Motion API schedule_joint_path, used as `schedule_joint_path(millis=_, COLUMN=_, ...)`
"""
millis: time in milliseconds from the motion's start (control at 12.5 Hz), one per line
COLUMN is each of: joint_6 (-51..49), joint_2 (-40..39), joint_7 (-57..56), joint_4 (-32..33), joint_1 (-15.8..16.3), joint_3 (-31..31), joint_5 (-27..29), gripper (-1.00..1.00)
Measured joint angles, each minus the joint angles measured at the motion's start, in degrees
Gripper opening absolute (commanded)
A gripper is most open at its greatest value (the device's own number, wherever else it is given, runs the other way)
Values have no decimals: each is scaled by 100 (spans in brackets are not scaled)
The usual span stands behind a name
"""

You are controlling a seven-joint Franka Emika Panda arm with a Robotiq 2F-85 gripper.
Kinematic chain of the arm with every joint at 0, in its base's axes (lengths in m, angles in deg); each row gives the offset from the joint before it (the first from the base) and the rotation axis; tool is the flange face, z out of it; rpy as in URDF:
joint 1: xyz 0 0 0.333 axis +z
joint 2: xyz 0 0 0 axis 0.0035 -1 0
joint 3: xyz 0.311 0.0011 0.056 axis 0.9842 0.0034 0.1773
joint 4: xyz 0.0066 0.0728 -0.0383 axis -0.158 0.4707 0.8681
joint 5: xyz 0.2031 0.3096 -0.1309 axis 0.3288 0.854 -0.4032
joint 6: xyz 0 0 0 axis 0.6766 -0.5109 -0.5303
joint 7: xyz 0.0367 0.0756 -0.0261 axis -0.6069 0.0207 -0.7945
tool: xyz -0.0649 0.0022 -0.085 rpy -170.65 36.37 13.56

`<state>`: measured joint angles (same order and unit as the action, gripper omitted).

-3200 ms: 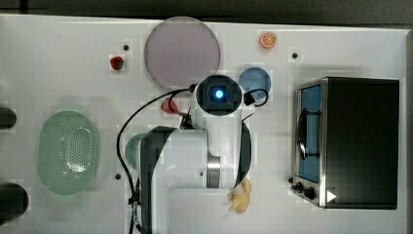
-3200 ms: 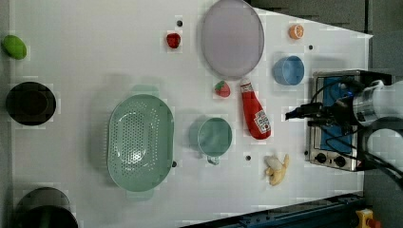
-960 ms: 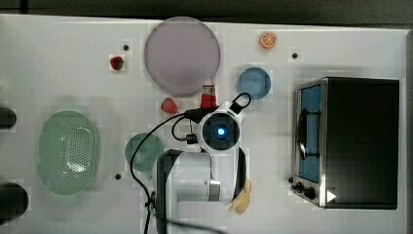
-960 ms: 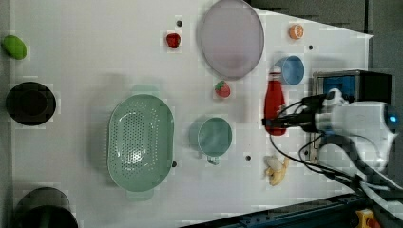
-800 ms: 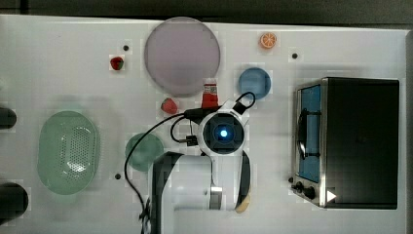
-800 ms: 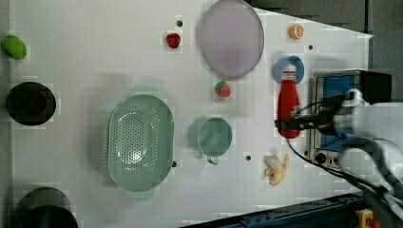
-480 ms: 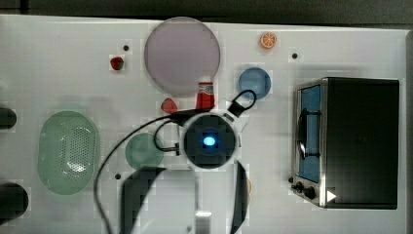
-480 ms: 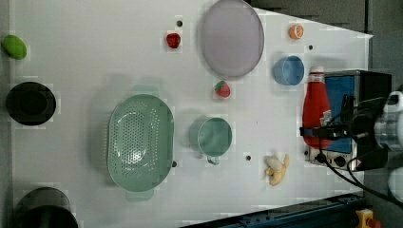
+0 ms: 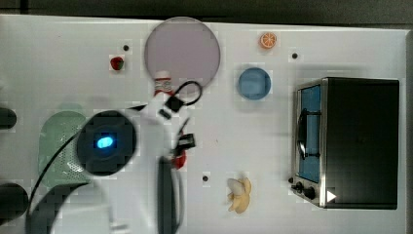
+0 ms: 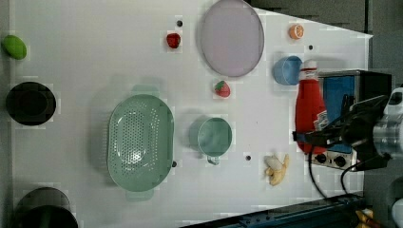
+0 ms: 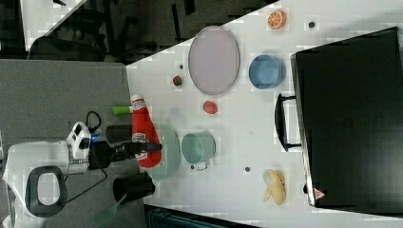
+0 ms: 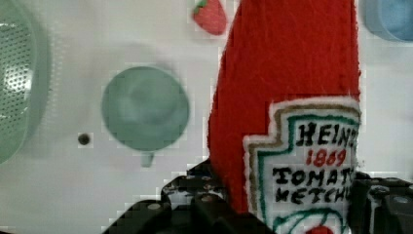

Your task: Pick Ketchup from the table and place it in strainer.

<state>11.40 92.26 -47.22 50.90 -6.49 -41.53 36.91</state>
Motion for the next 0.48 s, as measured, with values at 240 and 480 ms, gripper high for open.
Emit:
schedule_joint_path(millis=240, joint_6=263, joint_2=-134, joint_7=918, joint_4=22, joint_1=24, joint_3=618, joint_5=42, gripper=26)
schedule_joint_path(millis=480, joint_6=901, joint_2=-517, joint_7=1740, joint_4=-22, joint_1=62, joint_3=1302, joint_5=85, gripper=26)
